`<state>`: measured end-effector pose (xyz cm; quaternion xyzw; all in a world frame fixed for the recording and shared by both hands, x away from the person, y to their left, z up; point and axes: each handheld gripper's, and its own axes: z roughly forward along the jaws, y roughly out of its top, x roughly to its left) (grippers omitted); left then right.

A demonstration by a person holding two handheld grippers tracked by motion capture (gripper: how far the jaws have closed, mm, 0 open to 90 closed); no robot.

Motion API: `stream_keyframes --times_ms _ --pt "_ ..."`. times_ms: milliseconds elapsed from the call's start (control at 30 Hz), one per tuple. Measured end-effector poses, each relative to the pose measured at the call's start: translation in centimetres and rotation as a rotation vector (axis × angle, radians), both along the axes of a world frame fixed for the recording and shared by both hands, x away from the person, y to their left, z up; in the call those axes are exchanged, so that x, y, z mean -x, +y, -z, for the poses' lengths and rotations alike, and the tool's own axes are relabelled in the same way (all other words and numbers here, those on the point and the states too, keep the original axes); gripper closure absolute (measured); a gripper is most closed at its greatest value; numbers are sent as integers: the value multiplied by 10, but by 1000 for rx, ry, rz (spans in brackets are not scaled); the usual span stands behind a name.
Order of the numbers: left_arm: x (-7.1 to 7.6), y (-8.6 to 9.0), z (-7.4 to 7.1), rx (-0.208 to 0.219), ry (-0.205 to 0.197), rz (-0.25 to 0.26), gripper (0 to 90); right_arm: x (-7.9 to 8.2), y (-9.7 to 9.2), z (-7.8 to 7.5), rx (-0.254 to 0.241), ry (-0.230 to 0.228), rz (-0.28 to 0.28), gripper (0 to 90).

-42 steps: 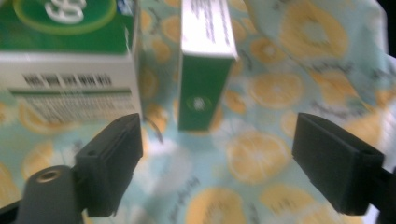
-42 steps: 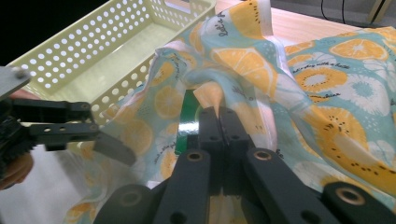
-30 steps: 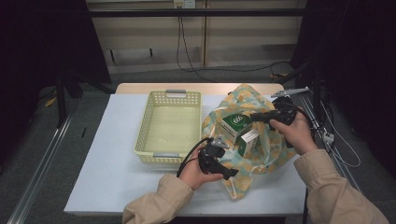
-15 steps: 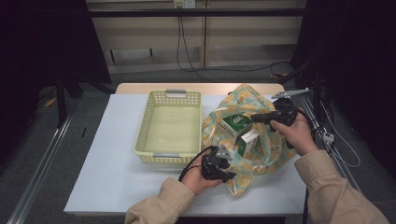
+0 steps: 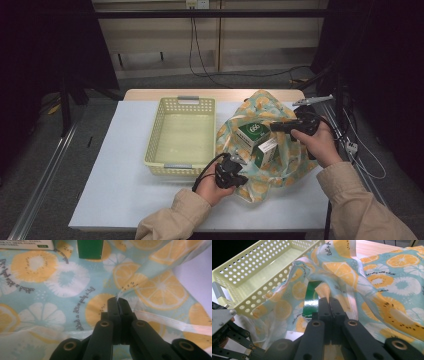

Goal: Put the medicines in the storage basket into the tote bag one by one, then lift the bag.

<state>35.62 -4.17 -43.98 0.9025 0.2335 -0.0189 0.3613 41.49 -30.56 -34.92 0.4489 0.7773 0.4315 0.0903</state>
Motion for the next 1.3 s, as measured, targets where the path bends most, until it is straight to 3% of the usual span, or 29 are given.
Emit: stream_keyframes --times_ms 100,433,867,1300 --pt "-4 3 -14 33 19 20 900 1 -3 -3 -3 -6 3 900" --pt "-23 11 -72 108 -36 -21 900 2 -7 -12 -3 -22 7 900" --pt "-50 9 -151 136 -156 -60 900 -1 -13 -44 -10 -72 26 900" --pt "-75 9 -206 153 -235 -97 900 -10 -22 -82 -11 -134 70 900"
